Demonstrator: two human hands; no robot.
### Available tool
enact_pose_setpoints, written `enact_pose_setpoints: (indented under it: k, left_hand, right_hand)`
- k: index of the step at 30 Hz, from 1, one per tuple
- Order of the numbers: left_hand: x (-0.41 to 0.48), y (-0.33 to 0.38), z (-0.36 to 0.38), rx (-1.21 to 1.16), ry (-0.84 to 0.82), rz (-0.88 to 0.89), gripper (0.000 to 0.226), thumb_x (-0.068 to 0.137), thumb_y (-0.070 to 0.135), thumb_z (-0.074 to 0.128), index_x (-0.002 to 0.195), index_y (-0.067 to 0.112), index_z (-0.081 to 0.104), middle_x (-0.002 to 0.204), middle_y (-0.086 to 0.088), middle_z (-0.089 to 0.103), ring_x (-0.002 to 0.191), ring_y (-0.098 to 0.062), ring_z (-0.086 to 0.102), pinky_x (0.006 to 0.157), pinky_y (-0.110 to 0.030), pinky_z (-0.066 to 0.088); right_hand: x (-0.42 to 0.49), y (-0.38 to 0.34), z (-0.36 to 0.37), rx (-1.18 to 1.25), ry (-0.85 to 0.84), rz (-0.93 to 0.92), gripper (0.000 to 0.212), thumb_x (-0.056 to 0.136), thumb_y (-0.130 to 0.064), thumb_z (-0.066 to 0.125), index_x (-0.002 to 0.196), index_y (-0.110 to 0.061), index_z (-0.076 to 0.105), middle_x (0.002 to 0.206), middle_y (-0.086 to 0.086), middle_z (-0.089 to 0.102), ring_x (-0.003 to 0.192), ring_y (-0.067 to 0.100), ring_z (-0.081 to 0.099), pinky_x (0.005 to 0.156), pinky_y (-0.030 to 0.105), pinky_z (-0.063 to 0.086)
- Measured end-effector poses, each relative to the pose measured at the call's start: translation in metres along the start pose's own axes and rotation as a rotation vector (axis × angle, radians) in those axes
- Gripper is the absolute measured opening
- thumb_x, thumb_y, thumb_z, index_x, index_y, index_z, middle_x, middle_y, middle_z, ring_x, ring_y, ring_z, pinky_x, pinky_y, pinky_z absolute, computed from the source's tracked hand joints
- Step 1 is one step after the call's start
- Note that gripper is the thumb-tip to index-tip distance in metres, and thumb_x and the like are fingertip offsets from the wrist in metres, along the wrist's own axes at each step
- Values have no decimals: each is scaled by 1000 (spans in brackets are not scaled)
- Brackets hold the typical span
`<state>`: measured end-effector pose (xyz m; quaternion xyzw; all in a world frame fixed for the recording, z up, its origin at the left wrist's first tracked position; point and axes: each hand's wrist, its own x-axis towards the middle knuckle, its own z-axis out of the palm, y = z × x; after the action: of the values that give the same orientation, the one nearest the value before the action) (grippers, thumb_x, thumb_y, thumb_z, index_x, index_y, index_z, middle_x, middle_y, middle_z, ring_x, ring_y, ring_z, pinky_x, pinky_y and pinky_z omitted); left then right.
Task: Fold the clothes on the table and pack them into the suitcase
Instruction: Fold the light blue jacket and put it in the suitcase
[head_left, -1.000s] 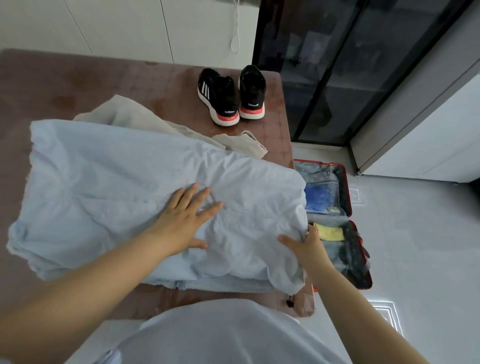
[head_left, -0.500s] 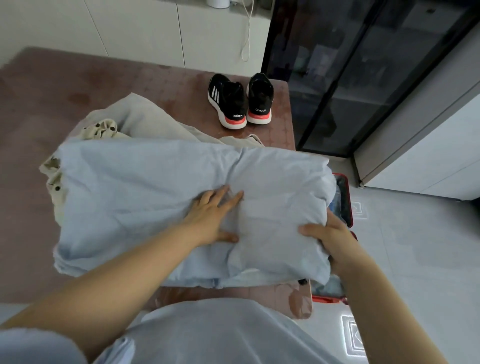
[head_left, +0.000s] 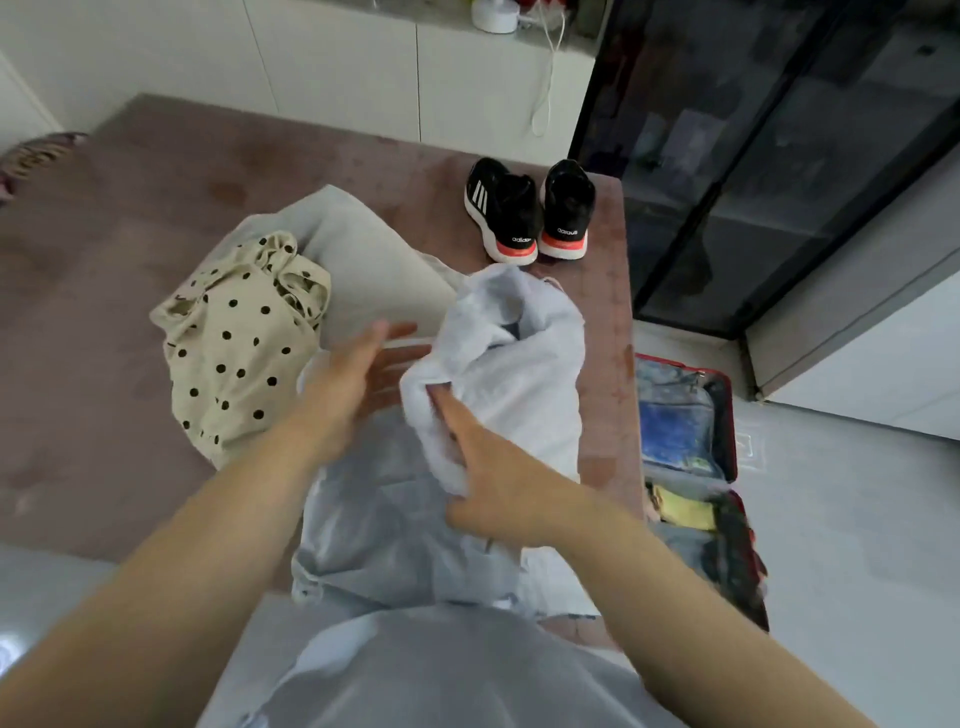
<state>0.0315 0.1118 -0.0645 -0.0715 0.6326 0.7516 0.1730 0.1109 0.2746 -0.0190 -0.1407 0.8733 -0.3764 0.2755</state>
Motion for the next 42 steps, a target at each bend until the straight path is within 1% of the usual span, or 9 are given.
enact_pose_setpoints:
  k: [7,13,16,21,27,31,35,38,42]
  left_hand:
    - [-10,19,-30,701,109,108,78,73,41,74,137,24,34,122,16,39,109,1,42,90,-17,37]
    - [5,6,-65,839,430,240,25,83,20,67,103,7,61,90,-9,63,78,-24,57,70,-25,44]
    - [11,4,-83,929,485,255,31,85,19,65,110,2,60,101,-16,63,84,-26,55,76,-30,41]
    - [15,-7,-90,984,508,193,39,91,20,57,125,2,51,122,-17,58,110,-34,53,87,-33,38]
    - [13,-21,-76,1118,540,342,17,94,17,49,101,3,56,90,-15,61,80,-31,53,67,-31,34]
    - [27,-14,-50,1029,446,443,19,94,17,49,105,4,58,92,-13,63,84,-32,56,69,-29,36]
    - [58,2,3,920,277,464,24,95,18,47,113,5,58,101,-4,60,89,-18,51,71,-18,30]
    - [76,2,33,984,195,422,30,95,18,48,122,7,52,114,-11,59,101,-25,53,81,-25,35]
    - [57,-13,44,1440,-127,1004,50,91,24,46,139,13,35,132,-13,47,122,-35,43,108,-40,23]
  right_hand:
    - [49,-20,115,-346,-117,-249,86,80,-2,63,147,-11,10,124,24,37,108,40,44,88,43,42]
    - [32,-23,122,-158,-365,-452,71,86,-7,63,146,-8,26,140,19,42,124,30,43,100,26,31]
    - [15,-15,101,129,-242,-341,47,90,-21,60,135,-17,47,132,6,53,116,16,51,97,16,34]
    - [14,52,65,82,708,32,46,81,-26,64,123,-13,48,115,-4,43,114,21,43,100,27,32]
    - [5,95,66,582,275,647,72,61,-47,81,119,-13,53,117,-1,62,103,20,60,91,38,51]
    - [-20,105,60,718,493,596,28,74,-32,77,88,-19,57,89,-5,65,80,12,61,69,30,53]
    - [-40,117,46,806,701,562,27,80,-32,71,97,-25,52,89,-13,60,79,5,58,65,22,51]
    - [-51,131,42,670,652,545,55,81,-29,70,124,-26,37,109,-14,47,97,8,51,89,27,45]
    - [-87,152,52,232,529,353,72,85,-23,64,138,-40,18,145,-10,14,125,12,29,105,34,38]
